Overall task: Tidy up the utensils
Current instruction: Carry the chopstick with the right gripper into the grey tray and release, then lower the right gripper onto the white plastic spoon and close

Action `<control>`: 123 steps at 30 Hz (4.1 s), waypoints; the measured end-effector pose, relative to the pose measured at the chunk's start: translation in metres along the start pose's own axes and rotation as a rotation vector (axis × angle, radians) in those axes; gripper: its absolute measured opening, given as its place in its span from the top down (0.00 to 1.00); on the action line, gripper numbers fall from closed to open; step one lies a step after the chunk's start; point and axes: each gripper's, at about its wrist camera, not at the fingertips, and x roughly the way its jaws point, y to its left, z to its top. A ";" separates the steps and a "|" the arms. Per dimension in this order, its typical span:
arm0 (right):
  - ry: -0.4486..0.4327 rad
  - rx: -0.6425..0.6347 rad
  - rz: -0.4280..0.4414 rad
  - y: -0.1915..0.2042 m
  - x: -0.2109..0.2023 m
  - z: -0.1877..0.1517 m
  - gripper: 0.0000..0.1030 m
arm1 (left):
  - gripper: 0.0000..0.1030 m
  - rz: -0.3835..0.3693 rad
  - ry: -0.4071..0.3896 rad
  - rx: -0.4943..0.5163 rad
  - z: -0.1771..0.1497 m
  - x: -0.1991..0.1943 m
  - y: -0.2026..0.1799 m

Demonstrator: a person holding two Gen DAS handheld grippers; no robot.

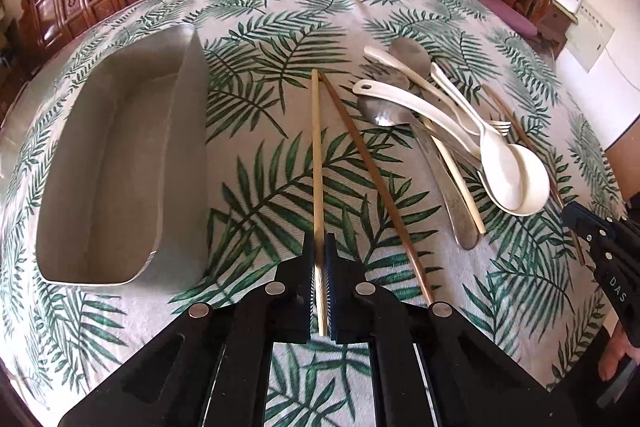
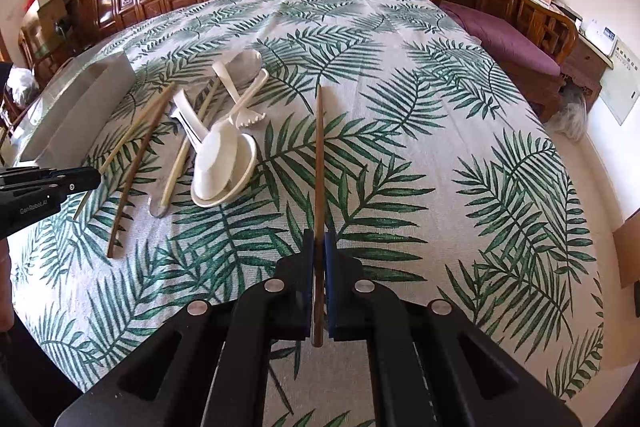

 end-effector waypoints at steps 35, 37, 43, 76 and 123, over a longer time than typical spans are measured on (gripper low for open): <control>-0.184 -0.201 0.100 0.107 -0.080 0.054 0.94 | 0.96 -0.033 -0.117 -0.074 0.008 -0.078 0.133; -0.179 -0.229 0.107 0.122 -0.077 0.057 0.94 | 0.96 -0.036 -0.103 -0.059 0.011 -0.072 0.135; -0.162 -0.284 0.125 0.158 -0.064 0.068 0.94 | 0.96 -0.044 -0.071 -0.066 0.021 -0.051 0.144; -0.006 -0.273 0.351 0.276 0.024 0.114 0.94 | 0.26 0.031 -0.278 -0.243 0.027 -0.098 0.230; -0.055 -0.127 0.177 0.049 0.024 0.071 0.51 | 0.14 -0.123 -0.241 0.056 0.012 -0.069 0.023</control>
